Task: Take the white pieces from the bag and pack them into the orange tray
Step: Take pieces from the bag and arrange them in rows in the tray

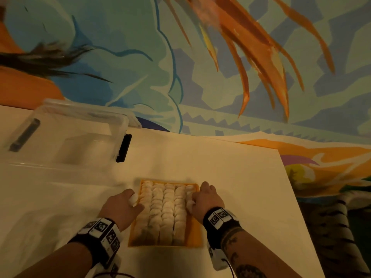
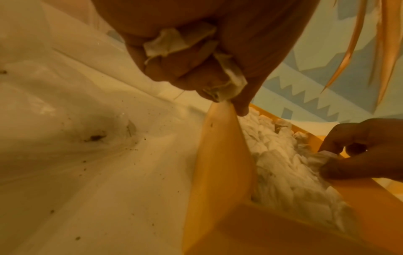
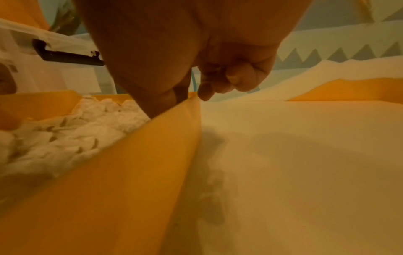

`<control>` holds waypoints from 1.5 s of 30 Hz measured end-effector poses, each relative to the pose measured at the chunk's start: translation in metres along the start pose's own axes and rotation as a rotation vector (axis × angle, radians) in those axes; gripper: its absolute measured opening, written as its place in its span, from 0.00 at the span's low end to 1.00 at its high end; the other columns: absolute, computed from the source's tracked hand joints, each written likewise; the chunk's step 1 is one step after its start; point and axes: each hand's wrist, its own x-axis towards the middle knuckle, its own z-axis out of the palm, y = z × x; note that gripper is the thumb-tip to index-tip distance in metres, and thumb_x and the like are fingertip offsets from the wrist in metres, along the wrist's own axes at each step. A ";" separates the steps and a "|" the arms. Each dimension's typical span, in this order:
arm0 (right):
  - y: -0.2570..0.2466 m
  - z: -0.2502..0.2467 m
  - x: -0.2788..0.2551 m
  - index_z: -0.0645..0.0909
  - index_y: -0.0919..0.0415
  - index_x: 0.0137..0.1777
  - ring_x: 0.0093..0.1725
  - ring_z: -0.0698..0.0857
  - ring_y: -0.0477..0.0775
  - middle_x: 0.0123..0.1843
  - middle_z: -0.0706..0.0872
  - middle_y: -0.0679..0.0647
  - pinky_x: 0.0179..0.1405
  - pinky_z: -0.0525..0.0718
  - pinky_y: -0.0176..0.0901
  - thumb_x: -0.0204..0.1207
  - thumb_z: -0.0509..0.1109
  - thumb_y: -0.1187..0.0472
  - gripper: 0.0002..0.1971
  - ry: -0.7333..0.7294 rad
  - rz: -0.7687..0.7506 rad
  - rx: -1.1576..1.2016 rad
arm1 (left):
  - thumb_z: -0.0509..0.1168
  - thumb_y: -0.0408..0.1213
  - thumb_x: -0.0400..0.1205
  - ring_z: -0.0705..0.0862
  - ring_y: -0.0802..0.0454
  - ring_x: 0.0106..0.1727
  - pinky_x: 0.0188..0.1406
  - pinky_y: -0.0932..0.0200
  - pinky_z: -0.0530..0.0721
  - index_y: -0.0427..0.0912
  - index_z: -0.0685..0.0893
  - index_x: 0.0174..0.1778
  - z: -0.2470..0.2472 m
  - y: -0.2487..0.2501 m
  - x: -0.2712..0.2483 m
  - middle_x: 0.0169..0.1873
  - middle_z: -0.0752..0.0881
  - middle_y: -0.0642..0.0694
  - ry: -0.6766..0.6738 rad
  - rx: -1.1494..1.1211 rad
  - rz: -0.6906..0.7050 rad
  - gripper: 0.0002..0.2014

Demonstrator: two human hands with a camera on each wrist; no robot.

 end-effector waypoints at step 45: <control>0.001 -0.030 -0.094 0.77 0.61 0.38 0.34 0.89 0.51 0.40 0.88 0.60 0.27 0.80 0.46 0.80 0.70 0.59 0.10 0.290 0.051 1.348 | 0.70 0.44 0.82 0.83 0.55 0.34 0.39 0.56 0.79 0.48 0.88 0.45 0.010 0.100 -0.078 0.32 0.91 0.49 -0.353 -0.638 0.244 0.06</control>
